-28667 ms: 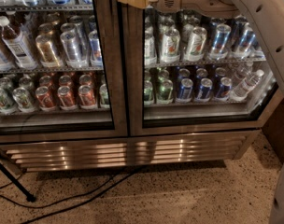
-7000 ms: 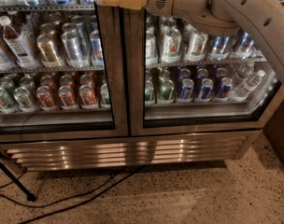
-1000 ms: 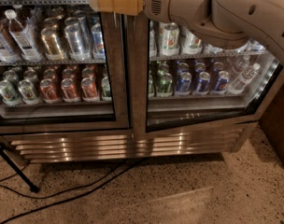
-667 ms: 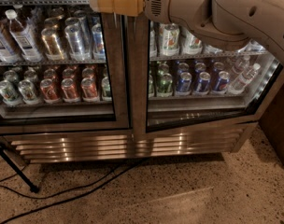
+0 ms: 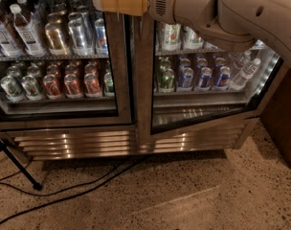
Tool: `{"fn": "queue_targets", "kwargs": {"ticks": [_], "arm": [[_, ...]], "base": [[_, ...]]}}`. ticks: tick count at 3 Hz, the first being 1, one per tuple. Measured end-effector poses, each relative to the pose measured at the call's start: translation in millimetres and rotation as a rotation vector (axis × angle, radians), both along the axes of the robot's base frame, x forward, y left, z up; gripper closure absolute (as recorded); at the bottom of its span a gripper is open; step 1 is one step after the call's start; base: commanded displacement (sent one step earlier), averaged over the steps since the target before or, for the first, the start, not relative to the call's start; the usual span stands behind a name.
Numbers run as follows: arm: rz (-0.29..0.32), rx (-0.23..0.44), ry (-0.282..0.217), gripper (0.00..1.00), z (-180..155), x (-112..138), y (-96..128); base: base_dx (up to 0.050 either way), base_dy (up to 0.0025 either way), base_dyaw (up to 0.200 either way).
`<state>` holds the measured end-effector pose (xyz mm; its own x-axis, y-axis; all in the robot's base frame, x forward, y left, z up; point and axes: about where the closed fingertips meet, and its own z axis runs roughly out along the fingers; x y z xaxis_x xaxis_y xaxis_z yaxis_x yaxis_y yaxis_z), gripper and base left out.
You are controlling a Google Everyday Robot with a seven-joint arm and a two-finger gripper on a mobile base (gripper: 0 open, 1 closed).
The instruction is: Open right fridge door
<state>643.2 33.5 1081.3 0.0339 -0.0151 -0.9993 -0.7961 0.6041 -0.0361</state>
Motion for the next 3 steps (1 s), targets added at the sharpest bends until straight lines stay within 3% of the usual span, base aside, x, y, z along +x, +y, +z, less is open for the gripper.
{"fn": "queue_targets", "kwargs": {"ticks": [2, 3], "arm": [[-0.007, 0.006, -0.004, 0.00, 5.2, -6.5, -5.2], [-0.007, 0.007, -0.004, 0.19, 4.8, -6.4, -6.7]], "base": [[0.000, 0.00000, 0.000], [0.000, 0.00000, 0.000]]}}
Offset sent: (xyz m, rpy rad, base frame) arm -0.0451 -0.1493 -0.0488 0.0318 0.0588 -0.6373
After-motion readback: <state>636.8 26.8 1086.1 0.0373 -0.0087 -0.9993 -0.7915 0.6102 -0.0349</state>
